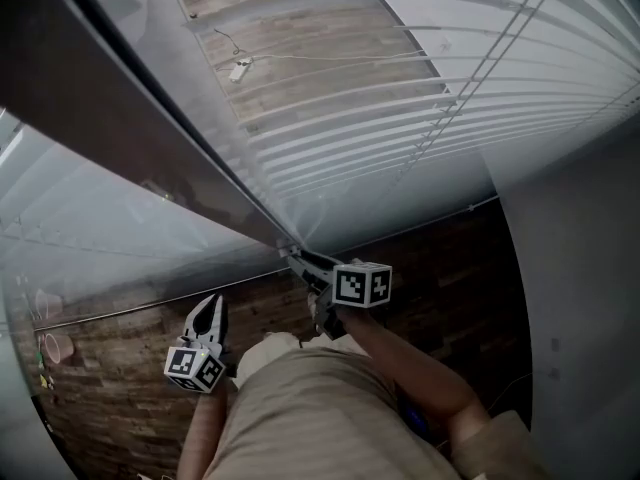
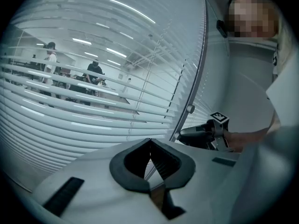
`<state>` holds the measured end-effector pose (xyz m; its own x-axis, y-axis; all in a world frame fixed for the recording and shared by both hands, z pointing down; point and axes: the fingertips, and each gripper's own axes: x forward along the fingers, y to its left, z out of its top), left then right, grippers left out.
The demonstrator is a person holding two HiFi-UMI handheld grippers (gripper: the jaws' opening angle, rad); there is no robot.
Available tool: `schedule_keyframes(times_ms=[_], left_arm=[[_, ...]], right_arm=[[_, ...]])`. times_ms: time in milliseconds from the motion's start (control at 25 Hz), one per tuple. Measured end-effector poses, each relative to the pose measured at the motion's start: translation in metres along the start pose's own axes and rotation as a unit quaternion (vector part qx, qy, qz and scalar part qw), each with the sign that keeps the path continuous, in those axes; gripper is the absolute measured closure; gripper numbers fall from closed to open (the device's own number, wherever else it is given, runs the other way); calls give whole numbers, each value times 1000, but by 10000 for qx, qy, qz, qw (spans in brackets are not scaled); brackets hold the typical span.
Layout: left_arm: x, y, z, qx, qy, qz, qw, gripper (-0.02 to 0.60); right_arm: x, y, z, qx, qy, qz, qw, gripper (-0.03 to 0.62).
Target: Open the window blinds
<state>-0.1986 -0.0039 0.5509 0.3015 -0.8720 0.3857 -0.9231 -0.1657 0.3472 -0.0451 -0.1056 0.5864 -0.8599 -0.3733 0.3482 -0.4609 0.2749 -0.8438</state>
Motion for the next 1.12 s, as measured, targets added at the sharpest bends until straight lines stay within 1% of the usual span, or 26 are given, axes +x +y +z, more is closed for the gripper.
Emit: schedule_keyframes(times_ms=[40,80,120,200,240,280,360,400,440,480,520,560,600,640,680,720,760,800,840,880,920,960,1000,1040,1080,1120], left_arm=[[-1,1,-1,-2,12,1,10000,569],[-1,1,-1,-6,24,-2,10000,569],[-1,2,-2,-7,34,-7,10000,569],[-1,3,-2,-7,45,-12,10000,569],[-1,4,-2,-8,45,-15,10000,569],[-1,4,-3,-5,46,-21,10000,569],[0,4,-3,9,61,-35,10000,569],[0,4,-4,13,70,-42,10000,569],[1,3,-5,14,79,-49,10000,569],[1,3,-5,16,85,-57,9999,569],[2,2,-5,23,88,-66,9999,569],[2,1,-4,32,90,-73,9999,569],[2,0,-4,40,93,-74,9999,569],[2,0,-4,43,99,-71,9999,569],[2,0,-5,44,108,-66,9999,569],[2,0,-5,42,113,-61,9999,569],[2,-1,-6,40,110,-58,9999,569],[1,-2,-5,41,101,-56,9999,569],[1,-2,-5,44,89,-52,9999,569],[0,-2,-4,48,79,-48,9999,569],[0,-2,-4,52,71,-41,10000,569],[0,-2,-4,52,68,-32,10000,569],[0,-1,-4,47,69,-23,10000,569],[0,-1,-5,39,73,-15,10000,569],[0,-1,-6,31,78,-11,10000,569],[0,-2,-6,28,80,-10,10000,569]], right_arm=[[0,0,1,567,13,319,9979,470],[0,-1,1,1108,22,619,9919,471],[1,-2,0,1610,23,895,9829,471],[3,-4,-1,2461,-1,1404,9590,471],[4,-6,-1,2833,-35,1661,9445,471],[5,-8,-2,3204,-88,1939,9272,471],[7,-10,-5,3942,-212,2557,8825,470],[8,-11,-6,4253,-261,2864,8581,471],[9,-13,-8,4487,-301,3127,8366,471],[10,-14,-9,4631,-333,3316,8213,471],[10,-15,-9,4683,-363,3410,8143,470],[9,-15,-8,4641,-390,3404,8168,470],[9,-14,-7,4509,-412,3313,8278,470],[8,-13,-6,4304,-426,3161,8444,470],[7,-13,-4,4031,-440,2969,8645,470],[6,-12,-1,3667,-459,2744,8877,470],[5,-12,1,3181,-470,2487,9136,468],[2,-10,3,2573,-453,2197,9399,457],[-2,-8,4,1896,-391,1867,9632,435],[-5,-4,2,1206,-290,1496,9809,422],[-8,-1,-1,523,-181,1107,9923,413],[-9,1,-3,-124,-101,729,9972,408],[-8,3,-3,-687,-77,398,9968,408],[-6,5,-2,-1121,-100,136,9936,408],[-4,6,-1,-1403,-135,-58,9900,408],[-2,6,0,-1534,-151,-199,9878,410]])
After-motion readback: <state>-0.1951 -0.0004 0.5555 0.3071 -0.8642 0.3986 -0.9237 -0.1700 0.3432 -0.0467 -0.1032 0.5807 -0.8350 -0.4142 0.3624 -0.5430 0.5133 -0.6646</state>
